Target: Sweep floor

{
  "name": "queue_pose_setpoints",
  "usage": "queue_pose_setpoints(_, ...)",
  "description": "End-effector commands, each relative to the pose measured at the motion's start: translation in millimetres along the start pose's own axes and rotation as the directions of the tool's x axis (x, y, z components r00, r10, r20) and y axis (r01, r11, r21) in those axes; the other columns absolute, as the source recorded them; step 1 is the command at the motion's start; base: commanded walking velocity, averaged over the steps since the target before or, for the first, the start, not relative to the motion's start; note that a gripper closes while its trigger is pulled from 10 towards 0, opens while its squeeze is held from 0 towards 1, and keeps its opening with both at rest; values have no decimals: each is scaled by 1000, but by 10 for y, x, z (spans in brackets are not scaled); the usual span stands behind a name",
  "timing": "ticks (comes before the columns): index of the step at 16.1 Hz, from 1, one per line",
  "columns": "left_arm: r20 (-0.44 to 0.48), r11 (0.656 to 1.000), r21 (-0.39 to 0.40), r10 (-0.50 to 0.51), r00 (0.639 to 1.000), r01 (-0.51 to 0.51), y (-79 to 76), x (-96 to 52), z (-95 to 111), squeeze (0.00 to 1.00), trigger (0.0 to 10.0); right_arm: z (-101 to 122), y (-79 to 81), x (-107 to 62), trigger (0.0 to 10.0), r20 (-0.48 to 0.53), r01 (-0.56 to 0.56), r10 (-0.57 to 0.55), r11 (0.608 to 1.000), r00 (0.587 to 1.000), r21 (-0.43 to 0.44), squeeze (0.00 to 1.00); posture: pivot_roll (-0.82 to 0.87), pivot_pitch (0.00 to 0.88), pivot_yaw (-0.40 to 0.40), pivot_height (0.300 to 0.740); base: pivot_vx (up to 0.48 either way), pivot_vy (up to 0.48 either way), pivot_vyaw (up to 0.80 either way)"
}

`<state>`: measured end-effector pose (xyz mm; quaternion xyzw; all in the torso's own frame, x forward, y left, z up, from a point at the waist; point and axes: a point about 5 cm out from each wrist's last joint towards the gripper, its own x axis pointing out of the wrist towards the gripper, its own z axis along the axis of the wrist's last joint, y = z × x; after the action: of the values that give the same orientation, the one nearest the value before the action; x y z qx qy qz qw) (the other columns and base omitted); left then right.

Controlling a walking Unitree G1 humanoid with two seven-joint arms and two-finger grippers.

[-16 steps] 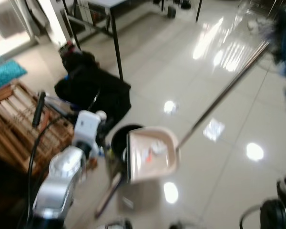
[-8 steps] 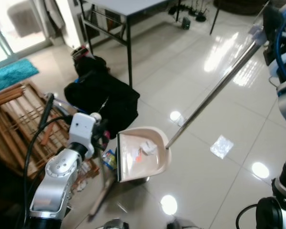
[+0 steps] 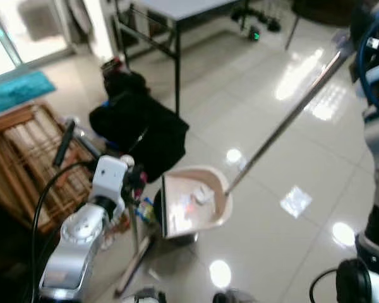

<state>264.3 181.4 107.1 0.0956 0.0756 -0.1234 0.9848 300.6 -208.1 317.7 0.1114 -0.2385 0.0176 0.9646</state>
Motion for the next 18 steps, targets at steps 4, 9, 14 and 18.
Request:
queue_pose_setpoints(4, 24, 1000, 13, -9, 1000, 8, -3, 13, 57, 0, 10000, 97, 142, 100, 10000, 128, -82, 90, 994, 988, -71, 0, -80, 72, 8, 740, 0, 0, 0)
queue_pose_setpoints(9, 30, 1000, 15, -2, 1000, 2, 2, 27, 65, 0, 10000, 34, 514, 177, 10000, 213, -261, 299, 947, 930, -189, 0, -76, 74, 4, 740, 0, 0, 0)
queue_pose_setpoints(14, 25, 1000, 17, 2, 1000, -2, -5, 8, 42, 0, 10000, -141, 987, 37, 10000, 236, -468, 568, 803, 789, -368, 0, -73, 82, 4, 740, 0, 0, 0)
queue_pose_setpoints(18, 28, 1000, 20, 1, 1000, -2, -7, 12, 41, 0, 10000, -218, 1260, -96, 10000, 287, -553, 657, 747, 697, -368, 0, -75, 83, 3, 740, 0, 0, 0)
